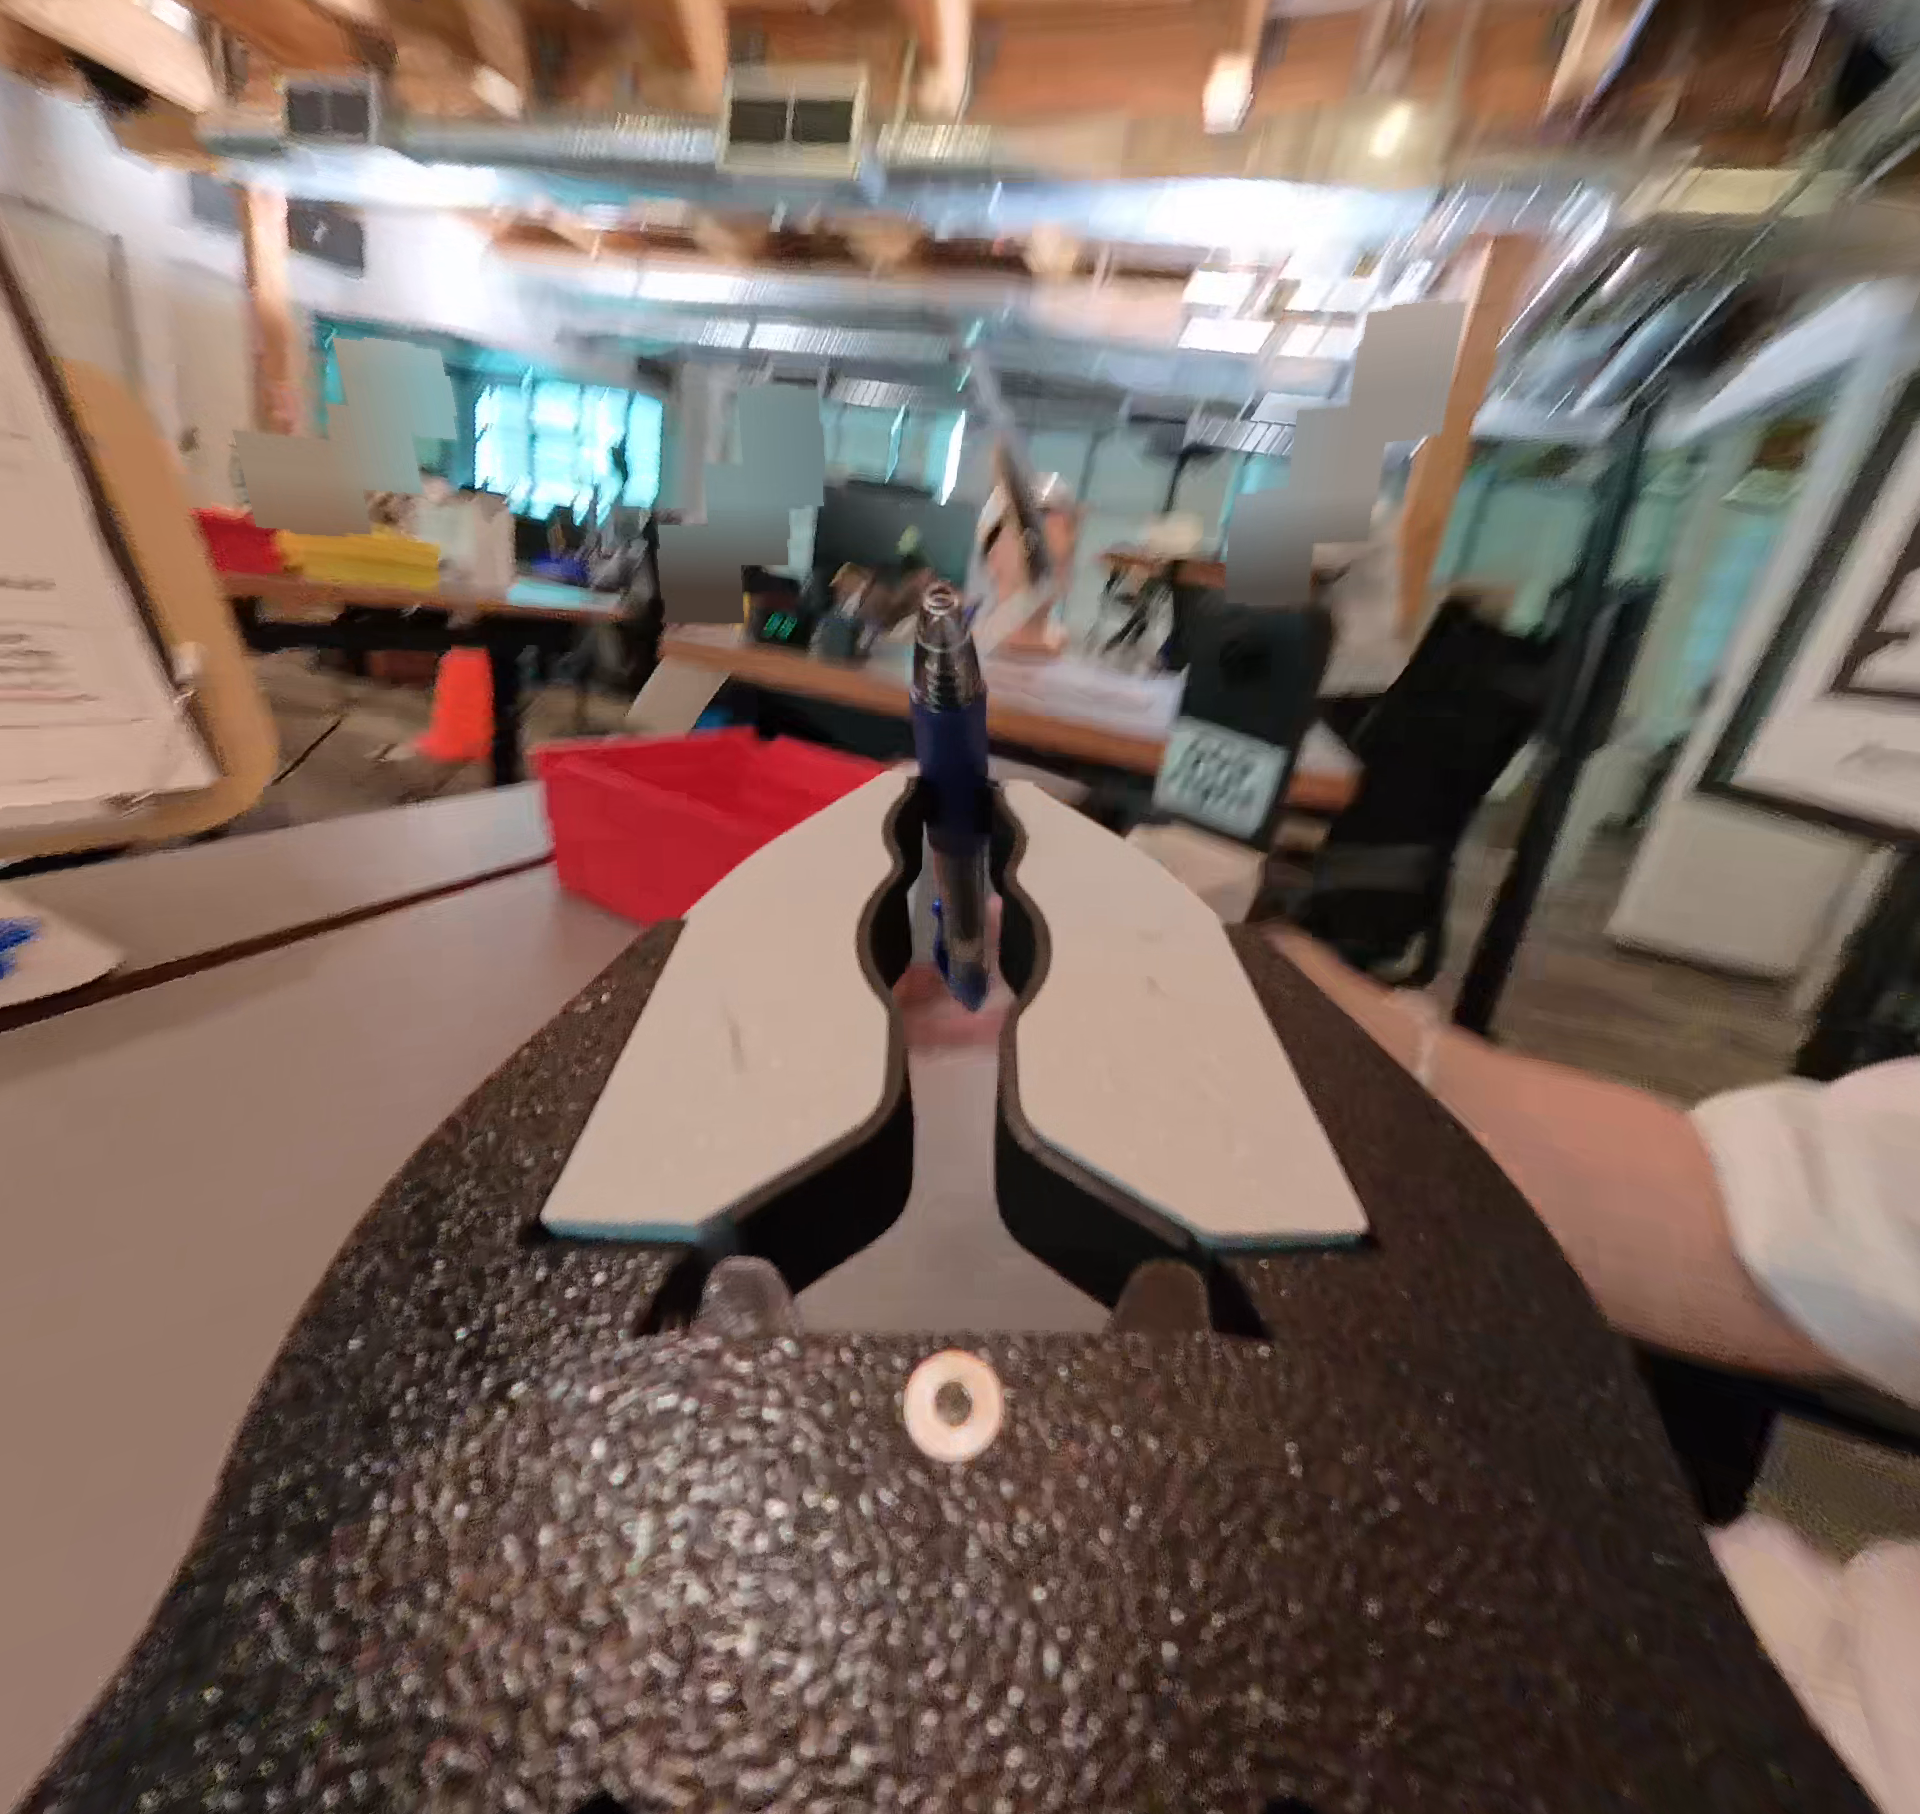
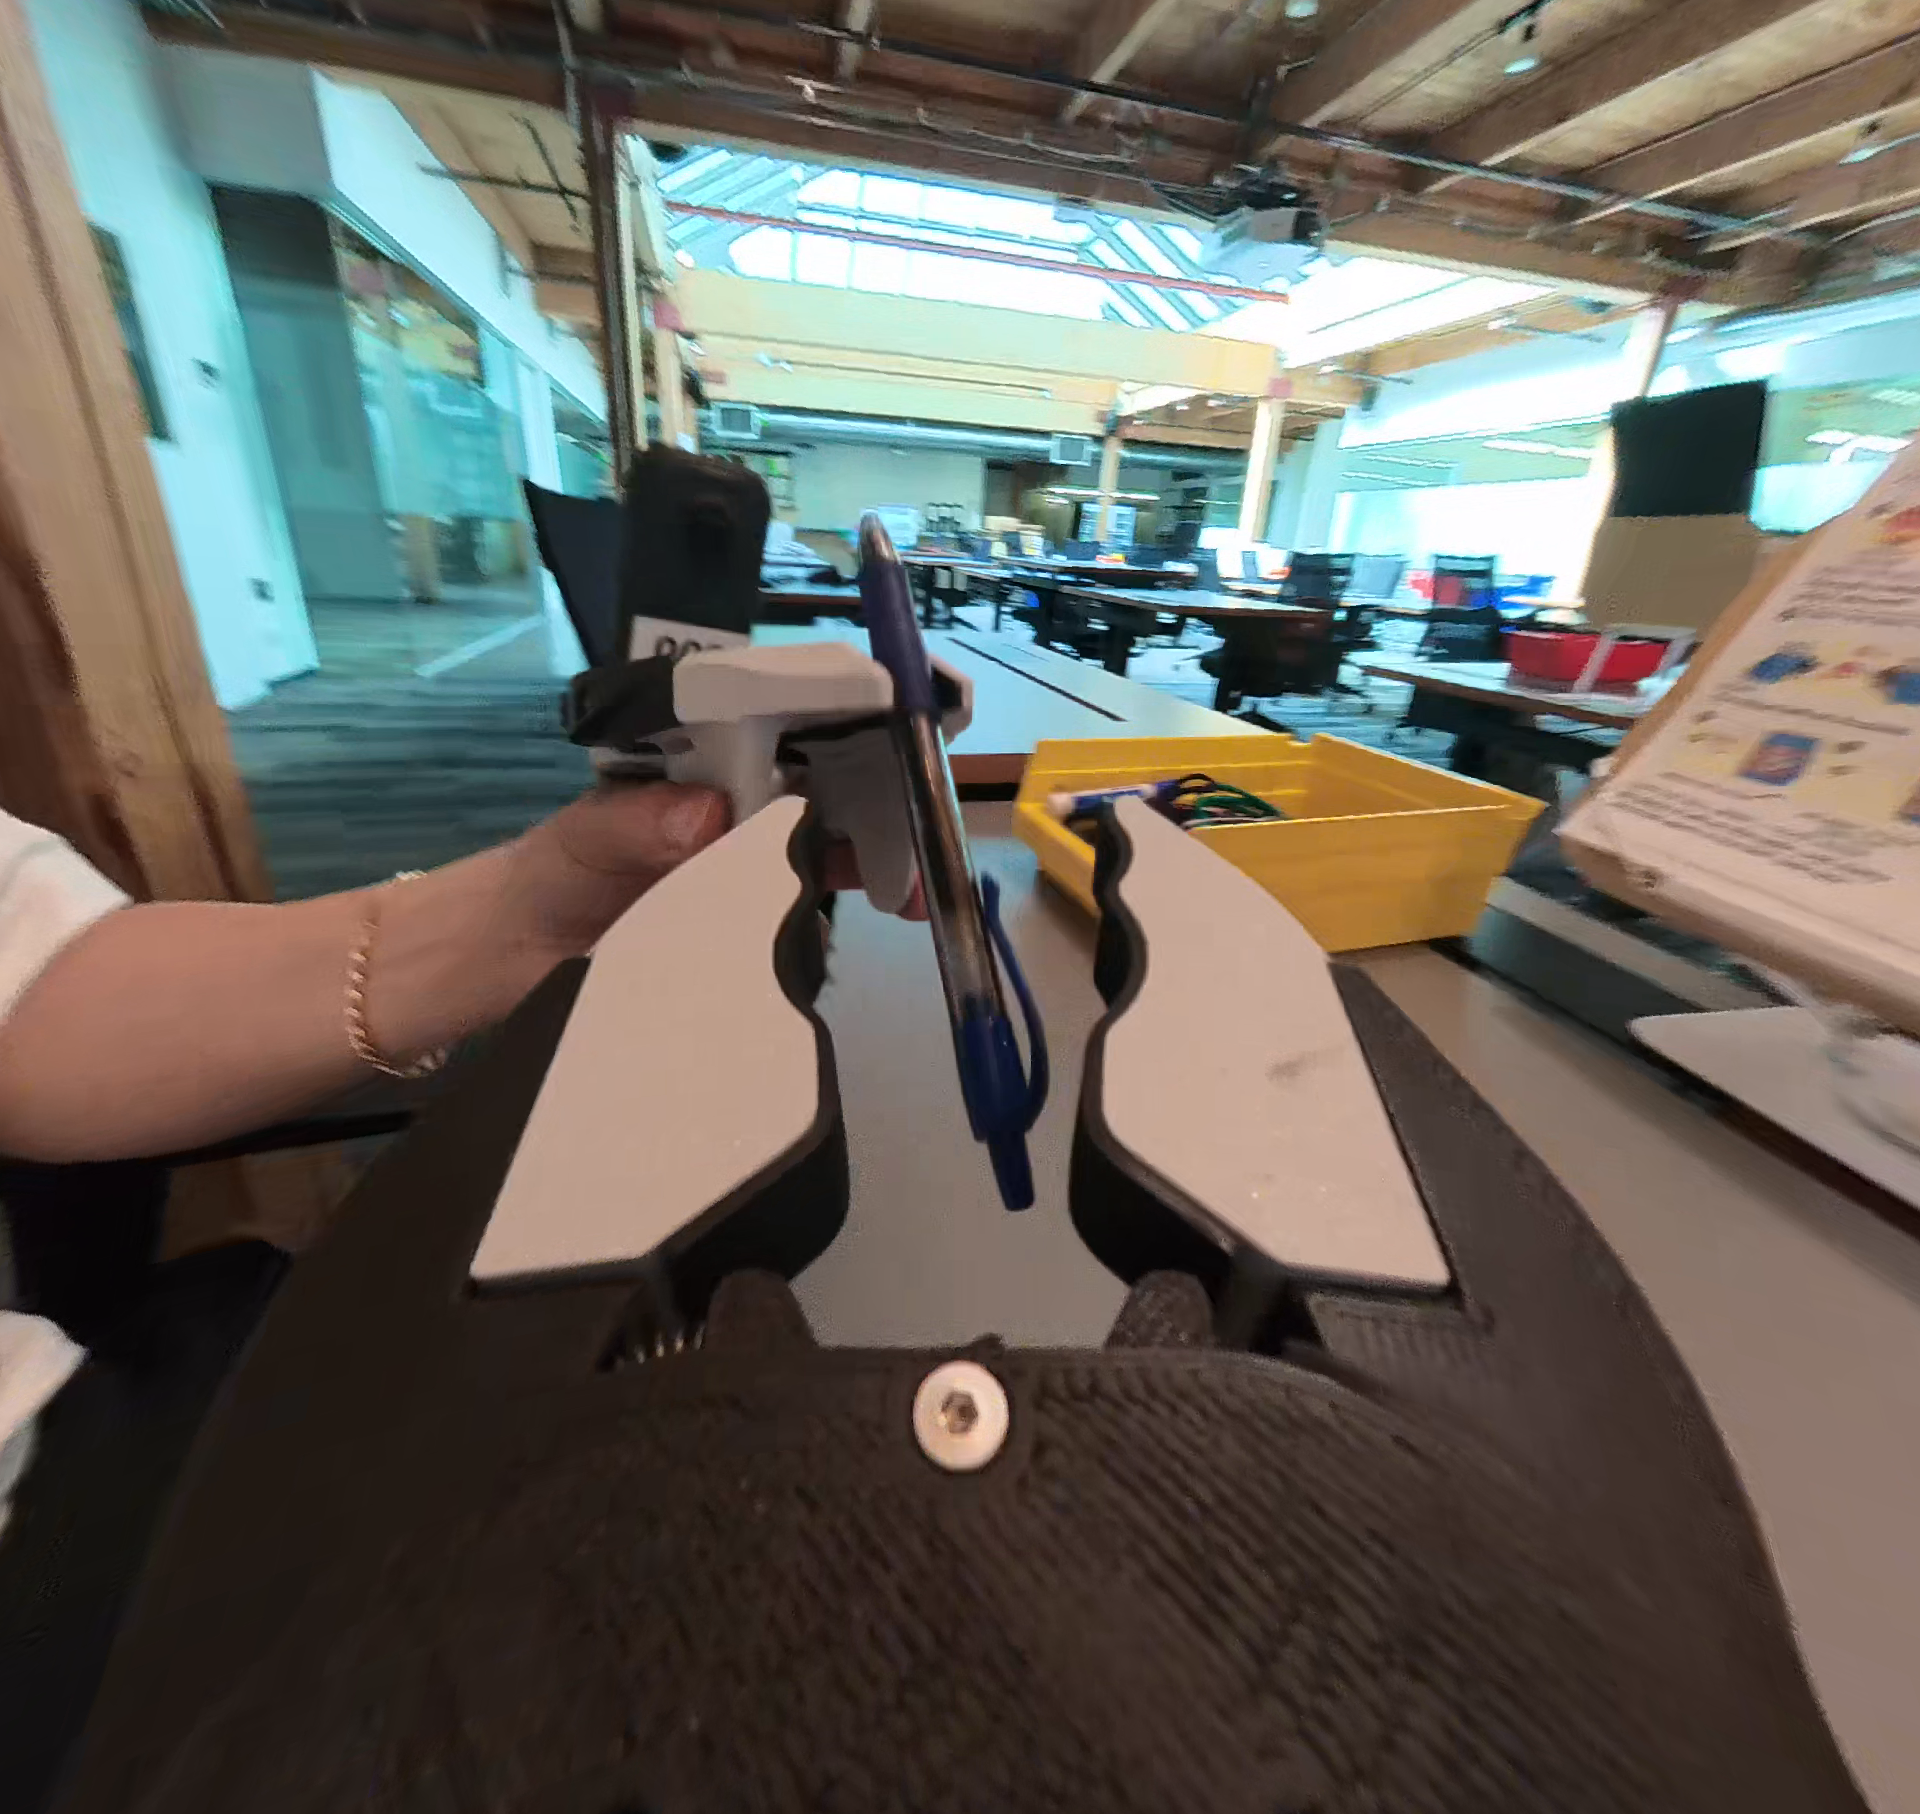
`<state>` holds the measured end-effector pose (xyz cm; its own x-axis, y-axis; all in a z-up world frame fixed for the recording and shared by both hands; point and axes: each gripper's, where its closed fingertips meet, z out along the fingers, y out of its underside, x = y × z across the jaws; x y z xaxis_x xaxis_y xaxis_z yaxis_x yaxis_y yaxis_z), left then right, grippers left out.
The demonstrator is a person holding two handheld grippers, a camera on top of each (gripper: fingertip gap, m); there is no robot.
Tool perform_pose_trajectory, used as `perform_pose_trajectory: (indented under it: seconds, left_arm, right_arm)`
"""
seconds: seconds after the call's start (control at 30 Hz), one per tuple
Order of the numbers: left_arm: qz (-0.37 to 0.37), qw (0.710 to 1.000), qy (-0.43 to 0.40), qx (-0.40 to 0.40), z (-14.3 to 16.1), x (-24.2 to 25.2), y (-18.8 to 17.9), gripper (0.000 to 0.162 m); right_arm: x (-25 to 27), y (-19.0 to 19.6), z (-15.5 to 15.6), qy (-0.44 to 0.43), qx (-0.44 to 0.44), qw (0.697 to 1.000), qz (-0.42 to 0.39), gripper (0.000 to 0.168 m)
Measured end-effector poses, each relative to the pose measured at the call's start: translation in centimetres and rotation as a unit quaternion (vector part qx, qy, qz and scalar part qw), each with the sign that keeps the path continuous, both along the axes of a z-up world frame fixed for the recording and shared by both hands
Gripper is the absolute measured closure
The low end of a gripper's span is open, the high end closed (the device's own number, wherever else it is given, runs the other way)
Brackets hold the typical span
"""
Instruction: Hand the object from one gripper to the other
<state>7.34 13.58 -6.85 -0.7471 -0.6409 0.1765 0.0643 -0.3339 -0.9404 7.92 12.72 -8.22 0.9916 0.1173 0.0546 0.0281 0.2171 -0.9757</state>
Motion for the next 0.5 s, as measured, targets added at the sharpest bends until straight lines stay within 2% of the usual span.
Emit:
perform_pose_trajectory:
  seconds: [0.1,0.17,0.23,0.4,0.5]
  left_arm:
    - [0.059,0.985,0.044,0.155,-2.6,1.0,0.3,0.151]
    - [0.093,0.956,0.062,0.271,-4.6,1.3,0.4,0.151]
    - [0.112,0.931,0.049,0.345,-5.4,1.3,0.0,0.151]
    - [0.124,0.905,0.036,0.406,-6.3,1.2,-1.3,0.151]
    - [0.131,0.901,0.038,0.412,-6.6,1.4,-1.2,0.151]
  right_arm:
    - [-0.4,-0.6,1.2,-0.046,-0.006,0.999,-0.02,0.124]
    - [-1.0,-0.3,1.3,-0.084,-0.02,0.996,-0.038,0.126]
    - [-1.0,0.4,0.8,-0.108,-0.04,0.991,-0.063,0.132]
    - [-1.6,1.2,-1.1,-0.131,-0.096,0.985,-0.054,0.158]
    - [-1.1,1.1,-1.5,-0.147,-0.127,0.978,-0.074,0.159]
